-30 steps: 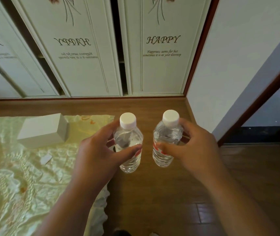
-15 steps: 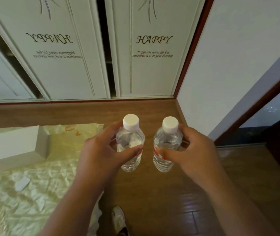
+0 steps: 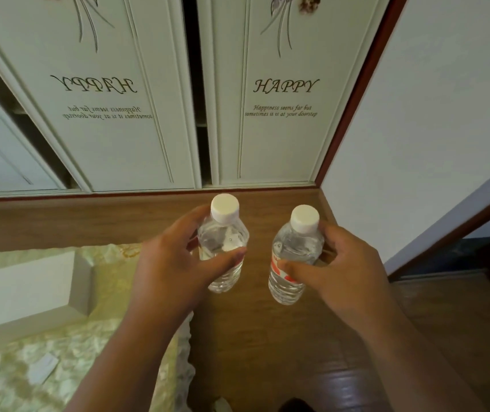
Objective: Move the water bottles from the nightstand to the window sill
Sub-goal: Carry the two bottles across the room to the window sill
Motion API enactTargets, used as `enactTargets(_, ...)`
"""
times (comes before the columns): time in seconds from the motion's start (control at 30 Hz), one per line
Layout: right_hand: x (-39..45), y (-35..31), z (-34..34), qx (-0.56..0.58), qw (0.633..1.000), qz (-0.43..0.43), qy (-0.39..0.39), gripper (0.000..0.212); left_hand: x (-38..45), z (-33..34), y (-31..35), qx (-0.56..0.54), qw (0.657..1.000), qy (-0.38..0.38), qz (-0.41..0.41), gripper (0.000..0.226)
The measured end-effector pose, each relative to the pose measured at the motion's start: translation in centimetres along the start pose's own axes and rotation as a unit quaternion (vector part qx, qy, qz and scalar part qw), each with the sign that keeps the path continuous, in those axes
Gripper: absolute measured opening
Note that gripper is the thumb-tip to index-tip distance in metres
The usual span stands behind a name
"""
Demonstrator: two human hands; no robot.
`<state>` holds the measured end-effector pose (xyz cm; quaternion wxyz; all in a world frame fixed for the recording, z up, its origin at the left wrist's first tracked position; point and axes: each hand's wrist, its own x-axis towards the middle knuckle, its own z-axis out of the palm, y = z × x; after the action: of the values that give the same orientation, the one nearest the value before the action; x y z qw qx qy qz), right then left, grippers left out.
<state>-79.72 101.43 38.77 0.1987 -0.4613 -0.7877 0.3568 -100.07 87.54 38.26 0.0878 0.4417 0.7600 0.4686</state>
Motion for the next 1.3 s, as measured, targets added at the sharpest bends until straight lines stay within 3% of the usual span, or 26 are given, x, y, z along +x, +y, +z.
enactTargets(0.5,16.7,-3.0,3.8,0.027,0.995,-0.058,-0.080,0.080,11.0,-0.1,-3.5,0.040,0.996,0.043,-0.063,0.082)
enactTargets(1.0,37.8,-3.0,1.6,0.052,0.983,-0.129,-0.118,0.078,26.6,7.1,-3.1,0.044,0.987,0.111,-0.104,0.083)
enactTargets(1.3,45.9,-4.3,4.6,0.048,0.979,-0.139,-0.140,0.078,33.5,8.0,-6.7,0.053,0.982,0.124,-0.132,0.083)
